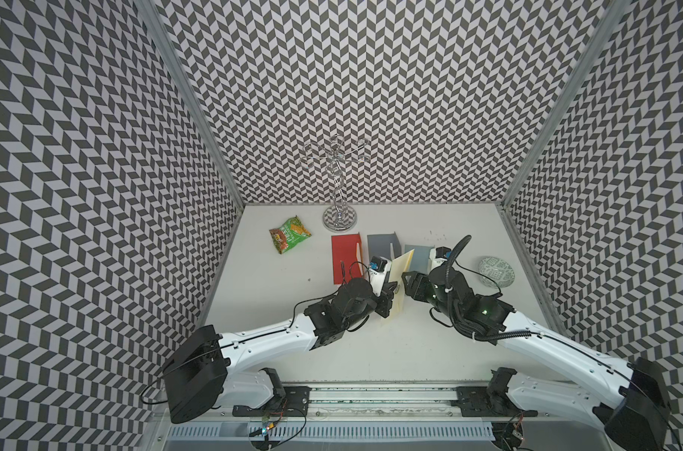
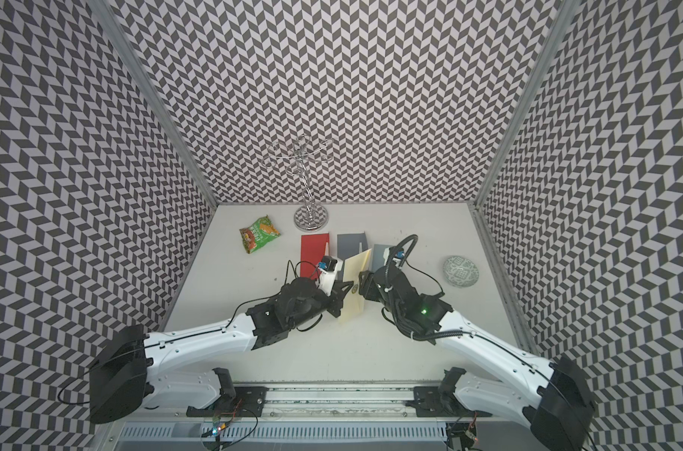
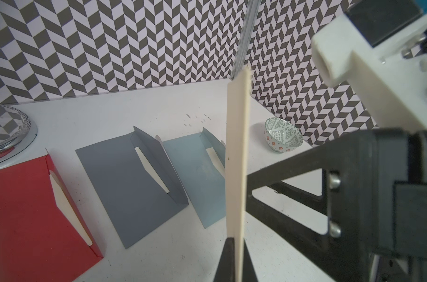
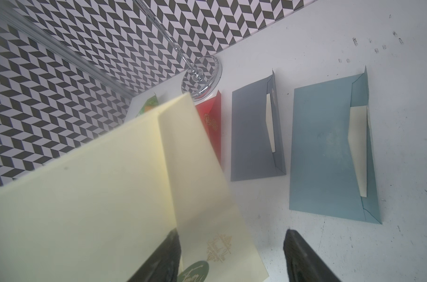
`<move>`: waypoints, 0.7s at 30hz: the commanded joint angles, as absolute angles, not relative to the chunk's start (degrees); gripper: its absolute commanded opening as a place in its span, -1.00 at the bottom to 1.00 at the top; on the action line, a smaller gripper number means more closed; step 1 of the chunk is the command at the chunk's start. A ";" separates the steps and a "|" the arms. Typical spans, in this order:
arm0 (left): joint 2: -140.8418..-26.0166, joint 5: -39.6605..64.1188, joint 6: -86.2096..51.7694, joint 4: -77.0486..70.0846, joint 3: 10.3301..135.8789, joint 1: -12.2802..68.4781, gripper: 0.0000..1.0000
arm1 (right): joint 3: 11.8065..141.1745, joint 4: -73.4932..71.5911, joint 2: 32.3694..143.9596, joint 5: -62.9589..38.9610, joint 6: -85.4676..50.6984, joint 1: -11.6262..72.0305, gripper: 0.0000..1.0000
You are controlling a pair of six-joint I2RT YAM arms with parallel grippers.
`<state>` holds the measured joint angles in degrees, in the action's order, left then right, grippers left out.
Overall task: Open the envelope
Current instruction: Open the envelope flap on the envelope.
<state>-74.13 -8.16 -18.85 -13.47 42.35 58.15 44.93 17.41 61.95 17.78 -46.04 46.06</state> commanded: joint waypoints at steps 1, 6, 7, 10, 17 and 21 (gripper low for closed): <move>-74.22 -8.96 -17.42 -14.47 44.58 58.82 -1.00 | 45.18 18.01 62.12 20.25 -46.23 45.97 0.34; -73.48 -9.15 -16.57 -16.26 43.30 58.80 -1.00 | 46.05 19.49 62.99 21.42 -46.32 45.96 0.34; -73.35 -9.14 -16.33 -16.26 43.41 58.84 -1.00 | 46.27 19.64 63.22 21.57 -46.32 45.96 0.33; -73.05 -9.11 -15.93 -16.08 43.29 58.80 -1.00 | 46.94 20.48 63.70 21.53 -46.71 45.97 0.33; -72.50 -8.97 -14.94 -15.63 43.22 58.80 -1.00 | 46.73 19.87 62.72 20.66 -46.95 46.03 0.31; -72.63 -9.10 -15.49 -15.47 43.28 58.83 -1.00 | 46.77 19.69 62.28 20.01 -46.76 46.00 0.31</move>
